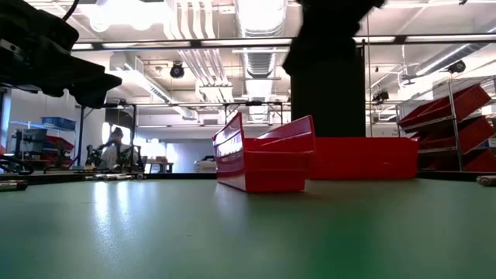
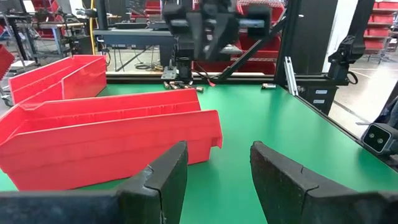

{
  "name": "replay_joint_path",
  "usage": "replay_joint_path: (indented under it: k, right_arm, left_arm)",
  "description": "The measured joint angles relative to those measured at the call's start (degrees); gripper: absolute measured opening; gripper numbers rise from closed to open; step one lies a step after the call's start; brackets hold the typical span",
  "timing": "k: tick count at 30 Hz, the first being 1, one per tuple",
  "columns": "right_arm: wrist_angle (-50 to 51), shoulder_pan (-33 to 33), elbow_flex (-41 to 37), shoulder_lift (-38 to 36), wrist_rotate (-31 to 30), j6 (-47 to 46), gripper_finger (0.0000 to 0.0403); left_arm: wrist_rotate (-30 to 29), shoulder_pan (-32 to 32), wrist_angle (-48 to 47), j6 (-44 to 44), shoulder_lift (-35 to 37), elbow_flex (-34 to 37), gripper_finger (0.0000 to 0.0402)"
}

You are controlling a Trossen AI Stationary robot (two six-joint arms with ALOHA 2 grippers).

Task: Sort batteries
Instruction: Move the bins to the center of the table

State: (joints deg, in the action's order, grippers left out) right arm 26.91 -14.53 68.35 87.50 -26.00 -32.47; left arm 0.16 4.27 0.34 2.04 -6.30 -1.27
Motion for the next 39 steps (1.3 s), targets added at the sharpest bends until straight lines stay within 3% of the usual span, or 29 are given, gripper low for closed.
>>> replay_joint_path:
  k: [5, 9, 13, 16, 27, 39]
  right_arm:
    - [11.26, 8.20, 10.17, 7.24, 0.03, -6.79, 0.0157]
    - [13.30, 15.61, 13.85, 12.27, 3.64, -9.42, 0.0202]
    - [13.36, 21.56, 16.09, 16.69, 9.29, -10.98, 0.0218]
    - [13.59, 24.28, 16.84, 18.39, 9.88, -10.53, 0.0217]
    - [13.41, 24.68, 16.60, 19.26, 12.49, -17.25, 0.0163]
    - [13.46, 19.97, 15.97, 21.93, 12.06, -30.33, 0.0019]
  left_arm:
    - [0.02, 0.00, 0.02, 0.00, 0.01, -0.01, 0.0155]
    - [0.00, 0.00, 0.02, 0.00, 0.01, 0.00, 0.0155]
    - [0.00, 0.01, 0.00, 0.00, 0.01, 0.00, 0.0155]
    - [0.00, 0.01, 0.00, 0.00, 0.01, -0.01, 0.0155]
    - [0.00, 0.02, 0.00, 0.00, 0.01, -0.01, 0.0155]
    - [0.02, 0.01, 0.00, 0.00, 0.01, 0.00, 0.0155]
